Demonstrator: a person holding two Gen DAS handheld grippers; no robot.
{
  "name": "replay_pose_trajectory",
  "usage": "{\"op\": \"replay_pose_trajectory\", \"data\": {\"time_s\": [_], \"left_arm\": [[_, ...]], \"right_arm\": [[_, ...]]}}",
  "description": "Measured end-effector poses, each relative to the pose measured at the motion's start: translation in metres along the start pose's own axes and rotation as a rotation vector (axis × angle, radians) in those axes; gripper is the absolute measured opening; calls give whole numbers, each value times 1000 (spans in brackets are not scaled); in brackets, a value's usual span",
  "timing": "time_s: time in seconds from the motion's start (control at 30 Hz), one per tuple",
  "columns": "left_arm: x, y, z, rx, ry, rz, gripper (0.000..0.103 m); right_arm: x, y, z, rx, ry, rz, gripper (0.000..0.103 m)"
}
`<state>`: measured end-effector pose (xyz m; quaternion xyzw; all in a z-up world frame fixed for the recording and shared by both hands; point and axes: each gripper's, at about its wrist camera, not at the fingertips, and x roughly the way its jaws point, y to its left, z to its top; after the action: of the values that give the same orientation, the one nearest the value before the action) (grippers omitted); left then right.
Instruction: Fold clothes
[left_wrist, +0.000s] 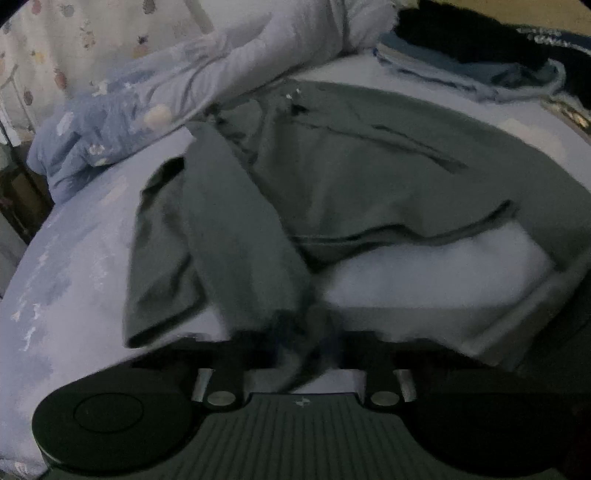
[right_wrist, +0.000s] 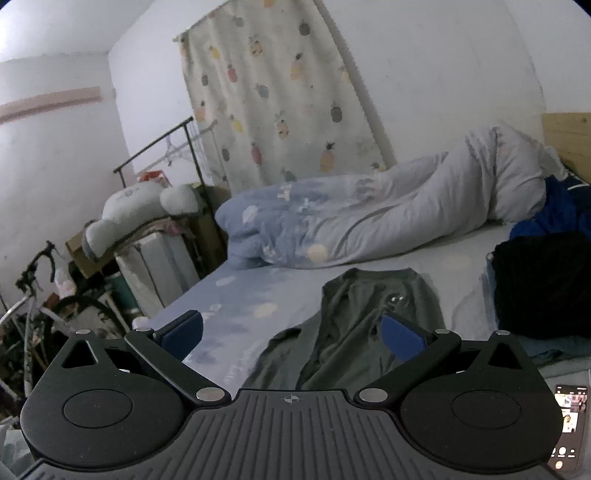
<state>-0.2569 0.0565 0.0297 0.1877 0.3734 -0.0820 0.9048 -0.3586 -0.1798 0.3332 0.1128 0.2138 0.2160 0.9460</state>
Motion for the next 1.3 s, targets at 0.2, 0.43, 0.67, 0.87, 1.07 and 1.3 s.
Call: {"op": "replay_pose_trajectory", "data": {"time_s": [0.2, 0.43, 0.67, 0.87, 1.07, 1.3], "left_arm": [[-46, 67, -4, -241, -96, -24, 11], [-79, 167, -4, -516, -196, -21, 10], [-78, 262, 9, -685, -251, -2, 10], [-55, 327, 17, -743, -266, 17, 10], [-38, 375, 28, -795, -289, -8, 10], [-17, 418, 30, -877, -303, -40, 10]], "right_arm": [[17, 2, -10, -5, 39, -3, 103], [50, 16, -33, -35, 118, 15, 103], [122, 54, -78, -159, 252, 37, 103], [207, 116, -137, -386, 329, 140, 101], [289, 159, -194, -661, 411, 162, 76], [346, 171, -224, -814, 520, 177, 62]]}}
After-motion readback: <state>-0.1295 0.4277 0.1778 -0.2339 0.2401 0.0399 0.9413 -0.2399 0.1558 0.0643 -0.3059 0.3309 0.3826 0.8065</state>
